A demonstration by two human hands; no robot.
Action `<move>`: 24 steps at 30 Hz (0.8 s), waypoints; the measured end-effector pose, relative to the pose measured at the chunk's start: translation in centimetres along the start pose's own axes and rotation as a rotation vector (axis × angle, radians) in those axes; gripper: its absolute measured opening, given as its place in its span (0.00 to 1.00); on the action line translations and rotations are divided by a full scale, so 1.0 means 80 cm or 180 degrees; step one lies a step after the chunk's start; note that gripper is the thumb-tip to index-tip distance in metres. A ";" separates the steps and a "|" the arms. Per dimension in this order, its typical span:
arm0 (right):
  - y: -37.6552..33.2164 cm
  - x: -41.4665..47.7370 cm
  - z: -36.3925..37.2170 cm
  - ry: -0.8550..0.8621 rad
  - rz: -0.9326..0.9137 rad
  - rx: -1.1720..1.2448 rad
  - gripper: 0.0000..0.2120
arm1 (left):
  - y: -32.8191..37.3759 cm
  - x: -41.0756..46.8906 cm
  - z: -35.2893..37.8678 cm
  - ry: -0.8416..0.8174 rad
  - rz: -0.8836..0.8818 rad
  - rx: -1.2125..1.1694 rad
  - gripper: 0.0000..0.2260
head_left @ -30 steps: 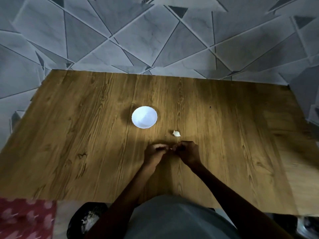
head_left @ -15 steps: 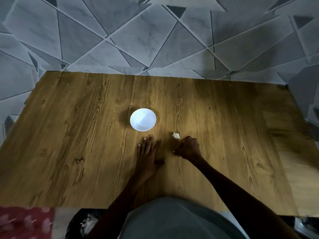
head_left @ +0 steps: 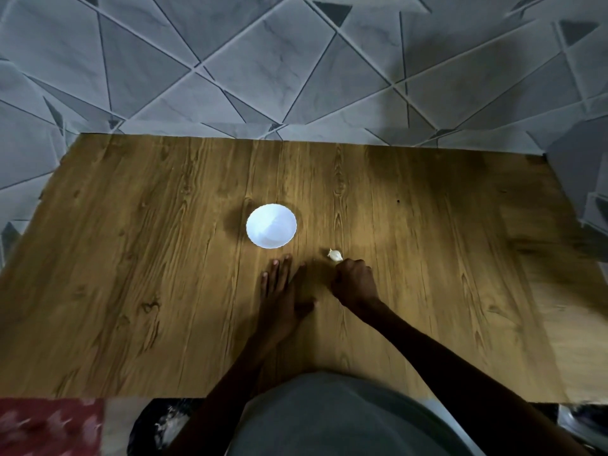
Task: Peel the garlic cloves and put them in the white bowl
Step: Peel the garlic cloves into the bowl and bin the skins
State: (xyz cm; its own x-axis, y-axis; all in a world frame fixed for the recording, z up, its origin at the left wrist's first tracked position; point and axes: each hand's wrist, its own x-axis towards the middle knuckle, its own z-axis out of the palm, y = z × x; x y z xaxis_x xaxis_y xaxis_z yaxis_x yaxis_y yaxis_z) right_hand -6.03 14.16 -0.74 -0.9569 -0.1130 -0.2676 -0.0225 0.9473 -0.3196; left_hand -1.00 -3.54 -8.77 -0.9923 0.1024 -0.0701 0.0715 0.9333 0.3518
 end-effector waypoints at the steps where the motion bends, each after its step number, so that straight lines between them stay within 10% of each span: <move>1: 0.000 -0.004 0.001 0.0059 -0.0101 -0.0052 0.08 | 0.000 0.000 0.001 0.0019 0.0004 0.0012 0.39; 12: 0.021 -0.018 0.019 0.0338 0.0191 0.1478 0.04 | 0.000 -0.004 -0.003 0.0130 0.0090 -0.0010 0.37; 24: 0.024 -0.026 0.042 0.0493 -0.0341 0.0842 0.05 | -0.001 -0.004 -0.003 0.0162 0.0099 0.0043 0.36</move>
State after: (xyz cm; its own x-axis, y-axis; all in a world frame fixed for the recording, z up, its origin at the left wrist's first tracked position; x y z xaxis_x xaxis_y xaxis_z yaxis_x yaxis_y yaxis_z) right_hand -3.06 15.19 -3.87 -0.9863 -0.1416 -0.0847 -0.0688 0.8194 -0.5690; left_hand -0.70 -3.75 -8.58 -0.9934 0.1141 -0.0115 0.1034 0.9346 0.3403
